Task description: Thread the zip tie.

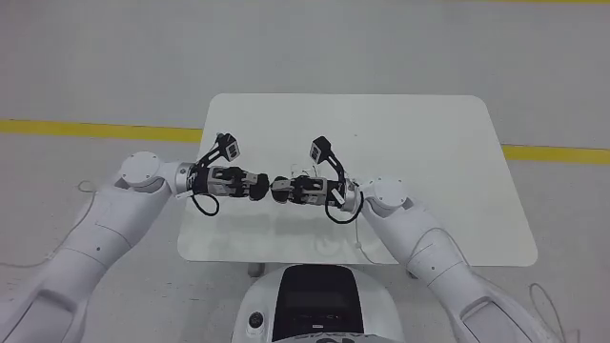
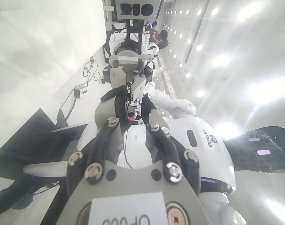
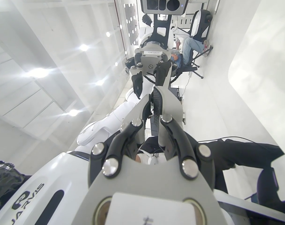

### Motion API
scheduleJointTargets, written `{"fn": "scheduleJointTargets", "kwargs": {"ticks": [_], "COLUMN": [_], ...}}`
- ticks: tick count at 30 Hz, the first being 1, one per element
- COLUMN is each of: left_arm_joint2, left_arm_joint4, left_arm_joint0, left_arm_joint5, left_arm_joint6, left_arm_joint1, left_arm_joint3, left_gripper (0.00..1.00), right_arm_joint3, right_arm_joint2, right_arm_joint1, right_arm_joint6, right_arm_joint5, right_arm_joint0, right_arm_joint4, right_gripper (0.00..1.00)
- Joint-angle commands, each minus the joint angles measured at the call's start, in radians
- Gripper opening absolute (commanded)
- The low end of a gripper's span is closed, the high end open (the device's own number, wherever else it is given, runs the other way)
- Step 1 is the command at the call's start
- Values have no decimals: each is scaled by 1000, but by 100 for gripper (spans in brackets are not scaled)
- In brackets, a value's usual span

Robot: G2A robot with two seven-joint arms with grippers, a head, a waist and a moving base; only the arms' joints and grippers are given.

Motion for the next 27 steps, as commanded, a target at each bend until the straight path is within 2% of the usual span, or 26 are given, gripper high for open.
{"fn": "scheduleJointTargets", "kwargs": {"ticks": [1, 5, 11, 12, 13, 14, 27], "left_arm_joint2": [-1, -3, -7, -8, -9, -11, -31], "left_arm_joint4": [3, 6, 10, 10, 10, 10, -14], "left_arm_joint0": [0, 0, 2, 3, 3, 3, 19], "left_arm_joint5": [1, 2, 2, 2, 1, 0, -12], "left_arm_joint6": [-1, -1, -3, -4, -5, -6, -20], "left_arm_joint1": [-1, -3, -6, -6, -6, -6, -5], "left_arm_joint3": [1, 2, 5, 6, 8, 9, 28], "left_gripper": [11, 0, 0, 0, 0, 0, 0], "right_arm_joint3": [0, 0, 1, 1, 1, 0, -37], "right_arm_joint2": [-1, -4, -6, -5, -3, 1, 50], "right_arm_joint1": [0, 1, 3, 4, 5, 5, 25], "right_arm_joint6": [1, 2, 1, 2, -1, -3, -28], "right_arm_joint5": [0, 2, 0, 1, 0, -1, -18], "right_arm_joint0": [1, 3, 4, 4, 3, 2, -35], "right_arm_joint4": [2, 3, 6, 5, 8, 15, 23], "right_gripper": [0, 0, 0, 12, 87, 100, 100]}}
